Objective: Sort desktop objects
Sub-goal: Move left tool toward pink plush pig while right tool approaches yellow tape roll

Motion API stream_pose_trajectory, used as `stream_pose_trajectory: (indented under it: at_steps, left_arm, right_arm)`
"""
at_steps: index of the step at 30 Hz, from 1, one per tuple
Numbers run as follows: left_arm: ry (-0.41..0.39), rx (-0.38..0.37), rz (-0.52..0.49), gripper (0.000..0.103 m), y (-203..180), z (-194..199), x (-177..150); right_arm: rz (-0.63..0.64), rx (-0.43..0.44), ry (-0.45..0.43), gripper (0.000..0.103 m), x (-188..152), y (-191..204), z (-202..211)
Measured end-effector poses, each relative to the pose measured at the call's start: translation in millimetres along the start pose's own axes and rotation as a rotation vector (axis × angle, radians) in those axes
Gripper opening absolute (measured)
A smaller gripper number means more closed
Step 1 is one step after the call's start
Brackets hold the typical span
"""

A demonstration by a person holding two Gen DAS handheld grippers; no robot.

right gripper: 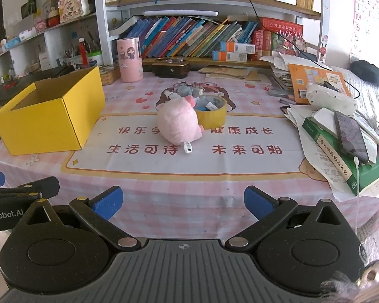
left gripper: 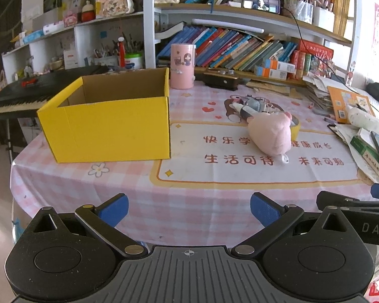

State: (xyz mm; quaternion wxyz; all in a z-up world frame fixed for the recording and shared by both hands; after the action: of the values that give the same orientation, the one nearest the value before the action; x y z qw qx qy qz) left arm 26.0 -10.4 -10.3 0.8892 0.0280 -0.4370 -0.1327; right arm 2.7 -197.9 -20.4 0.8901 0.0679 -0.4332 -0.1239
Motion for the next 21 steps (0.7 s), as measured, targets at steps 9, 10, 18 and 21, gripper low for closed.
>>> stream_pose_trajectory:
  at_steps: [9, 10, 18, 21]
  left_arm:
    - [0.009, -0.014, -0.018, 0.103, -6, -7, 2]
    - [0.004, -0.016, -0.019, 0.103, -6, -7, 3]
    - [-0.032, -0.031, -0.032, 0.103, -13, -11, 12]
    - [-0.045, -0.045, -0.032, 0.103, -17, -13, 15]
  right_arm:
    - [-0.028, -0.001, 0.016, 0.103, 0, -8, -5]
    - [-0.033, -0.002, 0.018, 0.103, 1, -10, -7]
    - [-0.056, 0.006, 0.032, 0.103, 8, -20, -16]
    - [-0.057, 0.005, 0.031, 0.103, 11, -23, -18]
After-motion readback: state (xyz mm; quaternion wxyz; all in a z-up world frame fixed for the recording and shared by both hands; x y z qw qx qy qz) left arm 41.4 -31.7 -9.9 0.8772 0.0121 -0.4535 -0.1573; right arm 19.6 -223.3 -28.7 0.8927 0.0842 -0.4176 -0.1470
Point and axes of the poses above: each gripper's, at about its wrist camera, not at the fingertips, and z roughly against the way its jaws point, y to its left, x to its top, the point moved 1 cm from there along -z, roughly the way its jaws point, and after that the axes turned 13 degrees about -z, right-handed, at the moved point
